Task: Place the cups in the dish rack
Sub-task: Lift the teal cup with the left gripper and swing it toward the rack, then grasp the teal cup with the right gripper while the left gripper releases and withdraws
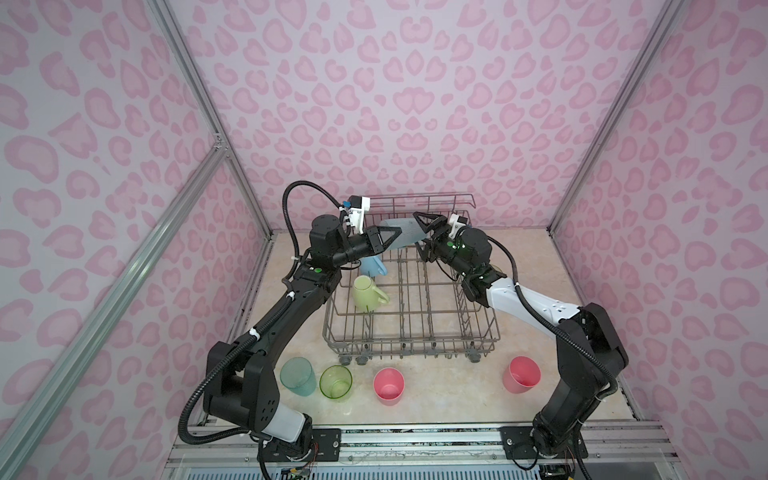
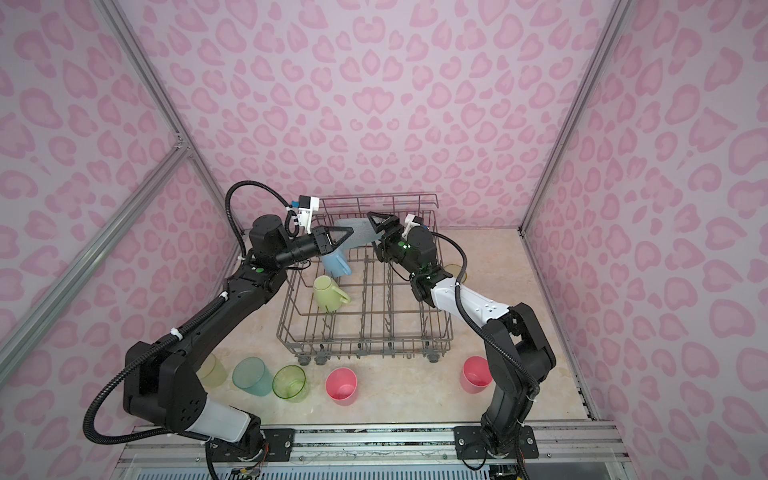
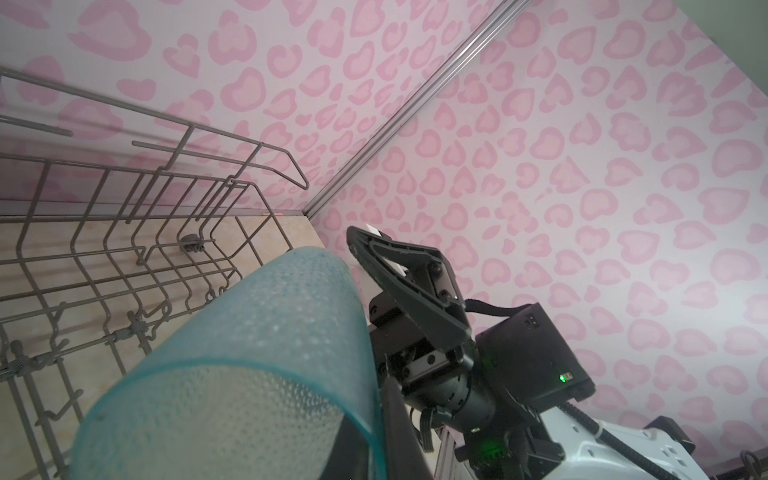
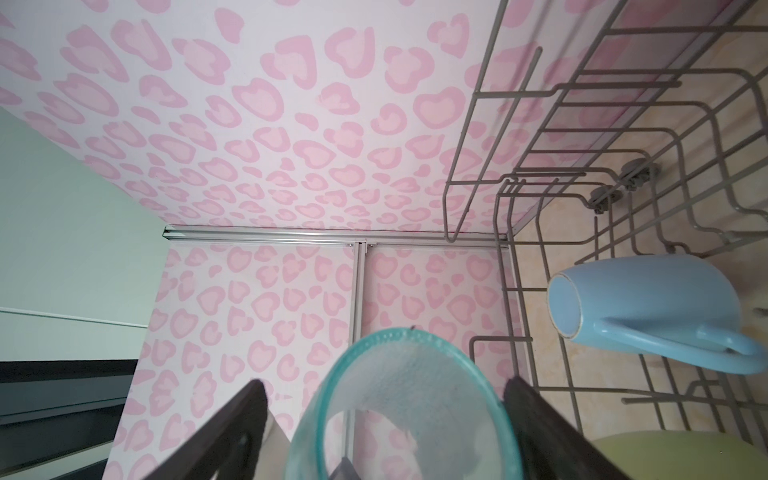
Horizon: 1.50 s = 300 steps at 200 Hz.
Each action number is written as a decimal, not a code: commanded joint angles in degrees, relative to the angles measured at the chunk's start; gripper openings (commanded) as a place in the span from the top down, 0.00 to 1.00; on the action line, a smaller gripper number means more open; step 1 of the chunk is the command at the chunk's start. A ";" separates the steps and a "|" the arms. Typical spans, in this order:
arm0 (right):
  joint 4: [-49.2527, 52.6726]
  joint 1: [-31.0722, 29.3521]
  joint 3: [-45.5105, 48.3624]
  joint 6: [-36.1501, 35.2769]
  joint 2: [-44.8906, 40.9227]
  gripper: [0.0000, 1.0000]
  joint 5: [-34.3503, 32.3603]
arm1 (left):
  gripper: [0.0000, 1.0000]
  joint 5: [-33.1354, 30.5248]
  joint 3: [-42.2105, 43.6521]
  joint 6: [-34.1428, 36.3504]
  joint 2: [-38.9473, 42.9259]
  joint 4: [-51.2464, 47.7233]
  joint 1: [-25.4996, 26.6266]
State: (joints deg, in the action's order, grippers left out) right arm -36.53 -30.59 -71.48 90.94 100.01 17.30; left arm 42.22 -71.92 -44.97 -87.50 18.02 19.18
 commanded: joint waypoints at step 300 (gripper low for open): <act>13.78 -1.33 5.90 -34.27 -11.02 0.50 -16.40 | 0.00 -17.68 -12.72 14.79 0.49 -39.07 -2.34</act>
State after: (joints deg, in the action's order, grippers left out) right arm -24.05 -30.63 -66.61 66.17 90.48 4.29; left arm 31.55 -82.06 -34.92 -87.96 -8.25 17.41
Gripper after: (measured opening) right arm 0.648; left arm 0.947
